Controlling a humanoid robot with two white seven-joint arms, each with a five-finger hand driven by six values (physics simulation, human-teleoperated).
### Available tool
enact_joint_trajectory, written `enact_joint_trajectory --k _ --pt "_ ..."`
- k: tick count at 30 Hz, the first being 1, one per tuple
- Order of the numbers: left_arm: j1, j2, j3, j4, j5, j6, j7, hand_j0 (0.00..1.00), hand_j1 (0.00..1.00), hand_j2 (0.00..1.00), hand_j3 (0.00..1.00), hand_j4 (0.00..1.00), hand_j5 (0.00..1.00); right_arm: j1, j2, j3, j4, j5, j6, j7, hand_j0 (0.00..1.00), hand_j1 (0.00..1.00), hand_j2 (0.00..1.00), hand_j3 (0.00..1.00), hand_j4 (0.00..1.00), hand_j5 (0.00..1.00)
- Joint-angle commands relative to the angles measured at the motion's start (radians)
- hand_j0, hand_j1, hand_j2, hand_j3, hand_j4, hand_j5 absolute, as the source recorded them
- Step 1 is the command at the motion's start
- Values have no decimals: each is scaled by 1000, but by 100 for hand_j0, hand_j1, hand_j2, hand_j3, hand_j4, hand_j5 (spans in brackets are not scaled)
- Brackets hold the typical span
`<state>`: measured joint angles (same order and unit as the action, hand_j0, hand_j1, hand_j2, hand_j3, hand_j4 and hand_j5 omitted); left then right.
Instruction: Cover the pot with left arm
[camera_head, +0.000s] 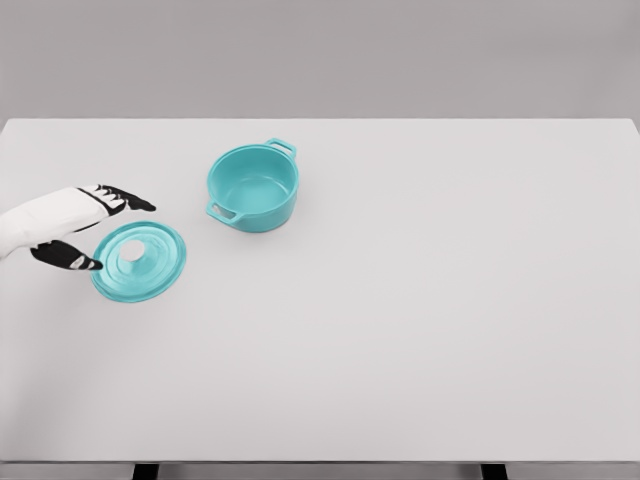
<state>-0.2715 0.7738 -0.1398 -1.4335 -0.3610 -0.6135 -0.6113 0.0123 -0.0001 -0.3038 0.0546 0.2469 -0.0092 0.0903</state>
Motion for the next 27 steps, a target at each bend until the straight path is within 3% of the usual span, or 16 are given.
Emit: enact_joint_trajectory --k 1,14,27 --pt "0 5 0 -13 8 3 0 88 88 88 88 88 88 0 0 0 1 0 0 0 100 100 100 100 100 100" --pt "3 -5 3 31 5 3 0 86 86 86 86 86 86 0 0 0 1 0 0 0 100 100 100 100 100 100" --pt "12 -5 -12 27 5 3 0 82 82 82 82 82 82 0 0 0 1 0 0 0 100 100 100 100 100 100"
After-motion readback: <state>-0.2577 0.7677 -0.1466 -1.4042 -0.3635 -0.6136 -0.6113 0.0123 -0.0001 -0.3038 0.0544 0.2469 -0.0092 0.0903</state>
